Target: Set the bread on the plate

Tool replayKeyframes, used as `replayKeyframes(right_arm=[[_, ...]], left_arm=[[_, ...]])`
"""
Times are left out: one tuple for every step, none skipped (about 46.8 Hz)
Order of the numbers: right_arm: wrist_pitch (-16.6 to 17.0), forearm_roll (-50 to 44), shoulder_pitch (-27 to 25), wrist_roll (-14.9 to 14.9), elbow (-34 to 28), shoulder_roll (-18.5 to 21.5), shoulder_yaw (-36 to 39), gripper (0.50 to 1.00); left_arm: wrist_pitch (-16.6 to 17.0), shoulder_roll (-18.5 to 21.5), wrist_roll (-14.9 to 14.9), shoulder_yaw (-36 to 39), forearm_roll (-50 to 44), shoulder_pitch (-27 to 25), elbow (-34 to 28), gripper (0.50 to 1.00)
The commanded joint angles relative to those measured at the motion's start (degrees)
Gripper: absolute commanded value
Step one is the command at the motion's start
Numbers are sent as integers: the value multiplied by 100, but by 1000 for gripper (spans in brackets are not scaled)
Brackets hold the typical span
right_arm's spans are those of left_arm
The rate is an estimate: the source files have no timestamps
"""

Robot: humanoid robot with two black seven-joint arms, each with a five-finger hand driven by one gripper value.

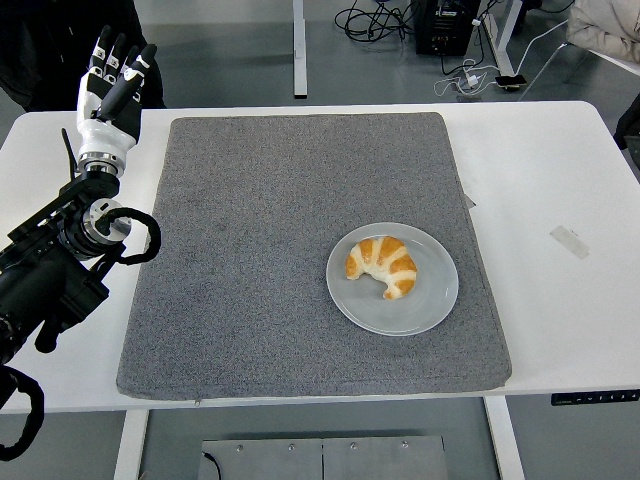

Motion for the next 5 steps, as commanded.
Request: replayKeyframes(right_arm=[[2,0,0,0,-5,0,5,1000],[2,0,0,0,-14,0,14,1000],[2,0,0,0,-14,0,49,1000],[-7,0,0,0,-23,0,49,1000],[-7,0,0,0,-23,0,58,1000]], left_arm=[[-58,-7,20,-14,-2,-20,116,969],[-58,-7,20,-14,-10,-20,125,969],[-67,-7,20,-23,-10,-20,134,969],[-67,-7,20,-32,-19,-20,134,969],[-67,-7,20,-49,-28,-20,134,969]])
